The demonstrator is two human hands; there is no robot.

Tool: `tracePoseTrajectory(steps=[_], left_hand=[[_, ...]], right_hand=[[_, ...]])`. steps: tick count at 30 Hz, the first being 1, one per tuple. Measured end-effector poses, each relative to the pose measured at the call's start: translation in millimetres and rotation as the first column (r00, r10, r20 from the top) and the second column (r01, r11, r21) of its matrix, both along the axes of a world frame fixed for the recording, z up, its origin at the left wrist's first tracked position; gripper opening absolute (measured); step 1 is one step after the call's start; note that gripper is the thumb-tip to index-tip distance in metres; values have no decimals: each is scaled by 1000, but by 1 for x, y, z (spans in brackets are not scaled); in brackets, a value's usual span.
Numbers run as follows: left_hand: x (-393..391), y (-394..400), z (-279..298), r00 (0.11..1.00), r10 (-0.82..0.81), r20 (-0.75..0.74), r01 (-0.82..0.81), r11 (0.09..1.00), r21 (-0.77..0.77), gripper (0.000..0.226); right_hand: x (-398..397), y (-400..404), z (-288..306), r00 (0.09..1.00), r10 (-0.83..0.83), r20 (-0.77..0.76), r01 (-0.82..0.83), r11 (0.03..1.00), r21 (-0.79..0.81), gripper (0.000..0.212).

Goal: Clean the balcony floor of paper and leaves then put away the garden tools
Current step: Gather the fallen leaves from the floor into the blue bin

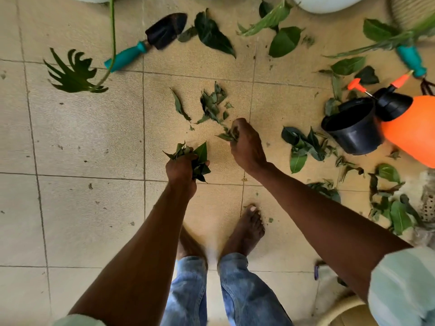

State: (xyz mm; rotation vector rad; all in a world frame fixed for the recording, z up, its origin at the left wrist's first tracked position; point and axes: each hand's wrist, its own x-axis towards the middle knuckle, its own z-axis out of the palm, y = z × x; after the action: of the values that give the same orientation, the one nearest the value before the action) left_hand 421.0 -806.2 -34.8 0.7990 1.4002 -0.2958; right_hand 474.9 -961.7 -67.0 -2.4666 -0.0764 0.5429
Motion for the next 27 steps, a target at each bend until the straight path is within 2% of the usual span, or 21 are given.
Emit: tracePoseTrajectory(steps=[4,7,11,13,15,18,20,22,24,27], left_hand=[[-6,17,3,1000,26,0,-26,1000,17,20],[-9,28,1,1000,21,13,-21,1000,17,20],[-14,40,-6,999,35,27,-35,999,-3,20],[-17,43,-8,999,42,32,-42,999,-13,20],[-20,46,-9,998,47,35,-46,999,-21,20],[-24,48,-12,998,57,27,-56,998,-24,20],[-28,48,-13,998,52,28,-51,998,-35,21],[-31,50,-13,998,53,29,-52,998,-40,20],[-33,52,-12,998,52,29,-51,998,-41,20],[-34,55,-6,998,64,13,-64,997,-31,20]], right_hand=[[22,34,10,993,112,-29,-114,992,-56,25],[44,54,9,986,165,33,-156,972,-176,19],[64,68,-4,953,263,-150,-297,909,-291,20],[55,68,-15,916,359,-180,-398,869,-295,22],[34,64,-21,894,435,-108,-448,857,-253,28],[0,51,-21,831,547,102,-514,825,-236,33],[-18,40,-24,784,601,157,-557,792,-250,33],[-30,33,-24,812,566,146,-533,819,-212,33],[-35,30,-18,893,441,85,-426,892,-155,38],[-32,35,-5,949,315,-17,-314,941,-122,63]])
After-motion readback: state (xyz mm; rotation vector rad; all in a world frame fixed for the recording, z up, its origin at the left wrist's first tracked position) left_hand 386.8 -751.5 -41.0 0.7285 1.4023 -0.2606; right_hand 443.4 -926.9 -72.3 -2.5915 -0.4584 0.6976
